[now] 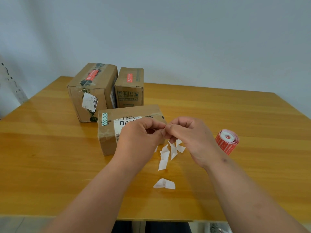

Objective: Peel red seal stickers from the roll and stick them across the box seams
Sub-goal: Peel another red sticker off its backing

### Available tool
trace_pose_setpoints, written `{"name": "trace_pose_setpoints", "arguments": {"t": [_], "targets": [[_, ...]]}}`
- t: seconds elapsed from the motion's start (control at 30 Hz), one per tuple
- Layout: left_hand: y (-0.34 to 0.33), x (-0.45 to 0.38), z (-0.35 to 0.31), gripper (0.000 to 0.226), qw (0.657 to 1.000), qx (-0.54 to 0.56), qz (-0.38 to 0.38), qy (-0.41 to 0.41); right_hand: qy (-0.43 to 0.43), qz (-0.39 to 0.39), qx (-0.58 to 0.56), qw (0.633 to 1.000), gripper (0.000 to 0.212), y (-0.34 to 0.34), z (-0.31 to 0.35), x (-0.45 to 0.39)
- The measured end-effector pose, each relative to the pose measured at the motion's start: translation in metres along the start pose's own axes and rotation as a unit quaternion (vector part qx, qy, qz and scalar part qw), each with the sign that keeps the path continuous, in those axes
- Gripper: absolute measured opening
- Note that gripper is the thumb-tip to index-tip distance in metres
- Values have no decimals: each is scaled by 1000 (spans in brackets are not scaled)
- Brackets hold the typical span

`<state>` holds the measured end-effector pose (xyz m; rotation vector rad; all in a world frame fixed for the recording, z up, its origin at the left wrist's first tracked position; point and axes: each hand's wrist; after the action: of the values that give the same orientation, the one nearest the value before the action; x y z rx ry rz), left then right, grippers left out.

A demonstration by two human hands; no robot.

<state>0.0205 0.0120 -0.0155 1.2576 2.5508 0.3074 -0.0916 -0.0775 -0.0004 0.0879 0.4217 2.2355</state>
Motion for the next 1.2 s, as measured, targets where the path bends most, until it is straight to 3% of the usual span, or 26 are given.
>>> {"name": "trace_pose_setpoints", "arguments": {"t": [0.2, 0.57, 0.97, 1.1, 1.2], "targets": [[-1, -2, 2, 8, 1000, -19, -8, -3, -5, -8, 14, 1000, 15, 0, -1, -1], [3, -2, -6, 5, 998, 47, 12, 40, 5, -7, 38, 999, 16, 3, 2, -1], [2, -7, -5, 13, 996, 1, -31, 82, 34, 9, 96, 995, 13, 5, -8, -5], [11, -13, -6, 18, 984, 104, -75, 124, -20, -6, 130, 991, 13, 10, -18, -9], [20, -17, -5, 20, 966, 199, -96, 137, -72, -2, 220, 973, 14, 17, -27, -10]]}}
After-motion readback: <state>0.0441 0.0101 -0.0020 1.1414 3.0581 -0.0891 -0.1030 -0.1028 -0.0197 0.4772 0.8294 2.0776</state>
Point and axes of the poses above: each hand's wrist, its own x-axis away from the middle knuckle, its own y-axis out of the back of the hand, z = x × y
